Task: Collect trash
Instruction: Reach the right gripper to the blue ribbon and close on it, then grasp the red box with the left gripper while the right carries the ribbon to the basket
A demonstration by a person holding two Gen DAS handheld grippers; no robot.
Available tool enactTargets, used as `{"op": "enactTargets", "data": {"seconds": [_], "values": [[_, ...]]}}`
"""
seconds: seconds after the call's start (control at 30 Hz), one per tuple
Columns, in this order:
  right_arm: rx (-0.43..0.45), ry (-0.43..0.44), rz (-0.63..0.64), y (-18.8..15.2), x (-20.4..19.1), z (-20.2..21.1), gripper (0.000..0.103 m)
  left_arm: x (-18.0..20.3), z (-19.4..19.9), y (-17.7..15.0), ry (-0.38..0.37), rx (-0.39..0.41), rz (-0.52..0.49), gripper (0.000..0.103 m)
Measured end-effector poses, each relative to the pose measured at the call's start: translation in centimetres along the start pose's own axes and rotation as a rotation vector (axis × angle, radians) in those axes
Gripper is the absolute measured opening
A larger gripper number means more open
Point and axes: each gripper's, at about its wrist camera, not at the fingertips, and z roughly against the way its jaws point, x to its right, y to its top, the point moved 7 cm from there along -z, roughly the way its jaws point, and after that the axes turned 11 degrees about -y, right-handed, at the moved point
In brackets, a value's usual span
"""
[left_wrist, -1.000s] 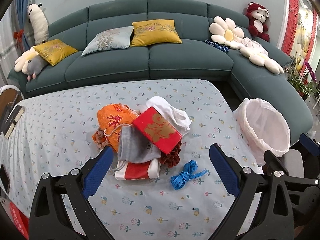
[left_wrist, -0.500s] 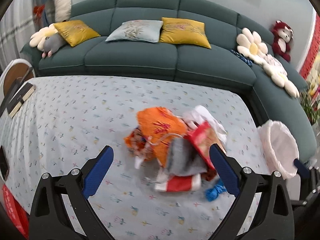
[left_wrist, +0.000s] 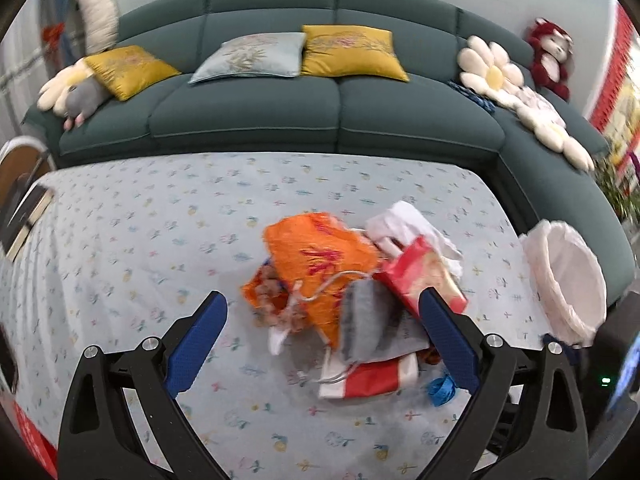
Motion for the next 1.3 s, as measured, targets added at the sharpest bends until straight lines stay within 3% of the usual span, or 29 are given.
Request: {"op": "enactTargets", "data": {"seconds": [0.2,0.4,0.5,0.6,0.73,0.83,1.17,1.3], "values": [[-0.048,0.018,-0.055,-0.9,-1.7,-2.6,0.080,1.5,-3.7,0.6,-0.002,-0.028,-0.093,0.092],[-0.073,0.062,-0.045,-1.3,-3.8,-3.5,0.057,2.2,-6.4,0.7,-0.031,-0.061,-0.111,0.085],[-0.074,0.082,-0.030,-1.3,-4.1,-3.4,0.040,2.5,-7.7,0.6,-0.063,-0.091,-0.101,0.073],[-0.085,0.114,-0.047,-1.5,-3.9,-3.3,0.034,3.0,-8.4,0.4,-0.081,-0.113,-0.110,0.059],[-0.100,0.133,-0.063,-1.4,-3.2,-2.8,0.023,4.1,-8.6,0.2,-0.112,-0.128,-0.123,0.024],[-0.104,0.142,-0.083,-1.4,-2.5,-2.2,0.017,5.1,-8.0,0.3,-0.149,-0.116,-0.128,0.013],[-0.035,0.131,-0.148,0.1,1.9,0.8,0.016,8.3,-5.3,1.9,-0.210,-0.048,-0.148,0.009],[0.013,0.123,-0.206,2.3,5.4,2.1,0.016,10.5,-4.4,3.4,-0.237,-0.006,-0.138,0.009]]}}
